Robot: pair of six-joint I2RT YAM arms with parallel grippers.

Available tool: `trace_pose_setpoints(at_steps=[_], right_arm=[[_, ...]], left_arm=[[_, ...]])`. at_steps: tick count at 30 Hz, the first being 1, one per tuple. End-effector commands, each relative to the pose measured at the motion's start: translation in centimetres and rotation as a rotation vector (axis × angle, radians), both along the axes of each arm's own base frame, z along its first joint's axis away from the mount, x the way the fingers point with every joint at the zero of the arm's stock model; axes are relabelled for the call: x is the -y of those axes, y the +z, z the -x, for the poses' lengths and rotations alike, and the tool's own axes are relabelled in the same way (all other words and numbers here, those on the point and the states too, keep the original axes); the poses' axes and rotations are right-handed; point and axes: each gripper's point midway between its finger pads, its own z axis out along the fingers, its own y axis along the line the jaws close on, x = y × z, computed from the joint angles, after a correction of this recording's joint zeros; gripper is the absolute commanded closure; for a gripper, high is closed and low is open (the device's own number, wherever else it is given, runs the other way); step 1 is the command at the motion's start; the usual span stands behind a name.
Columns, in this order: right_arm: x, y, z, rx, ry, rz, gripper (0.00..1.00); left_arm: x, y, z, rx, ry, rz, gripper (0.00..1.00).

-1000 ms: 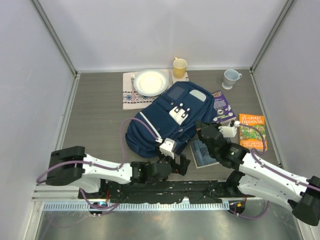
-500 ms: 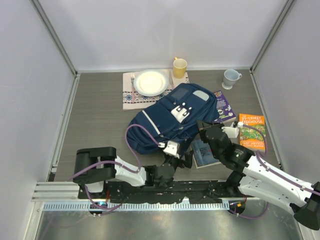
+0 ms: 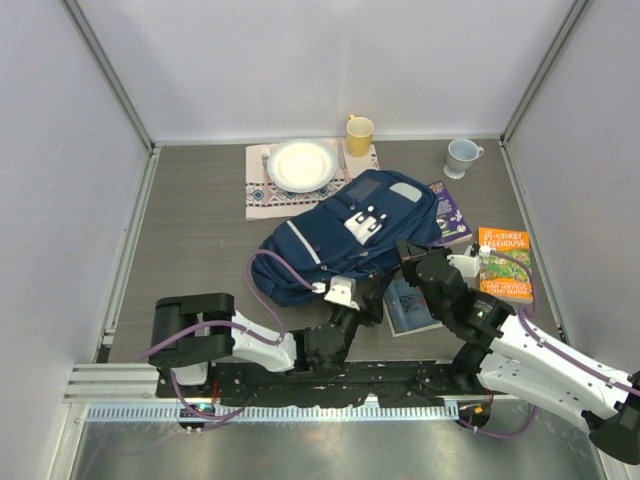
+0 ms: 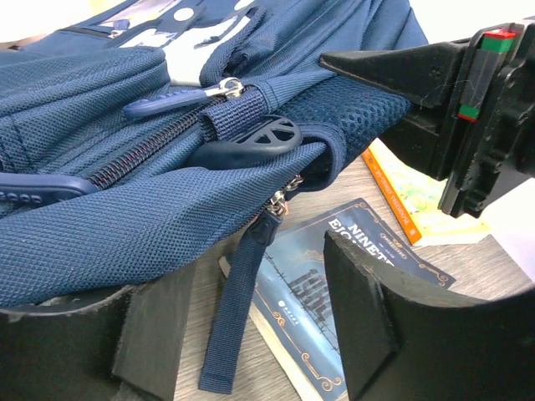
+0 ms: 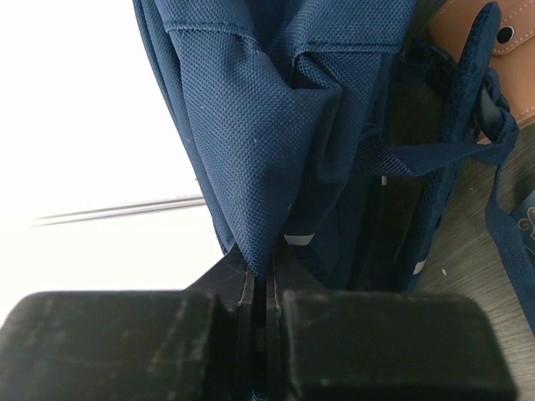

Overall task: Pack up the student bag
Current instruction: Unzip the student bag at the center of the board.

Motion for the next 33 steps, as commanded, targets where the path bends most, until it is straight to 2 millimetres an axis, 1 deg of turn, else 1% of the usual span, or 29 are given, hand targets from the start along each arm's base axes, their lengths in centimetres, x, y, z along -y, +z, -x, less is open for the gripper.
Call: trace_pose_setpoints(at_steps=[1,2,3,7,8,14,18,19,20,21,23,26,28,30,31,32,33], right_arm=[[-0.7,3.9,-0.4,0.087,-0.002,-0.148,0.99],[-0.7,4.0,-0.4,0.090,-0.001,-0.147,0.99],[-0.7,4.0,-0.4,0.090,-0.002,-0.150,0.99],[-0.7,4.3,-0.3,0.102,0.003,-0.139,0.99],[-0.6,4.3,-0.3,0.103,0.003,-0.134,0.99],[-0.7,4.5,-0.3,0.109,0.015,-0.118,0.99],[-0.8,4.5,-0.2,0.108,0.019,-0.119,0.99],[-0.9,4.6,-0.2,0.109,0.024,-0.122,0.99],[-0.9,4.6,-0.2,0.108,0.027,-0.122,0.99],[-1.0,4.7,-0.1,0.109,0.029,-0.128,0.99],[-1.2,4.8,-0.1,0.108,0.040,-0.137,0.99],[-1.4,4.9,0.0,0.108,0.048,-0.143,0.99],[-1.3,4.9,0.0,0.109,0.045,-0.142,0.99],[-1.1,5.0,0.0,0.112,0.037,-0.141,0.99],[-1.0,5.0,0.0,0.114,0.036,-0.140,0.99],[-0.9,5.2,0.1,0.119,0.036,-0.146,0.99],[-0.8,5.3,0.1,0.119,0.034,-0.146,0.99]], left_arm=[[-0.7,2.5,-1.0,0.013,0.081,0.090,0.37],[-0.7,2.6,-1.1,0.015,0.083,0.087,0.42],[-0.7,2.7,-1.1,0.016,0.083,0.086,0.44],[-0.8,2.6,-1.1,0.014,0.091,0.081,0.50],[-0.9,2.7,-1.1,0.015,0.091,0.083,0.55],[-1.3,3.1,-1.3,0.017,0.106,0.082,0.62],[-1.2,3.4,-1.2,0.020,0.103,0.092,0.60],[-1.2,3.5,-1.4,0.021,0.106,0.092,0.57],[-1.2,3.6,-1.4,0.023,0.107,0.092,0.43],[-1.0,3.3,-1.5,0.025,0.107,0.087,0.42],[-0.9,3.4,-1.6,0.030,0.113,0.085,0.46],[-0.7,3.3,-1.7,0.033,0.119,0.082,0.47],[-0.7,3.1,-1.7,0.033,0.120,0.077,0.51],[-1.0,2.8,-1.8,0.027,0.136,0.074,0.58],[-1.0,2.7,-1.8,0.027,0.139,0.068,0.62],[-1.2,2.7,-1.9,0.027,0.146,0.064,0.70],[-1.3,2.6,-1.9,0.027,0.150,0.059,0.73]])
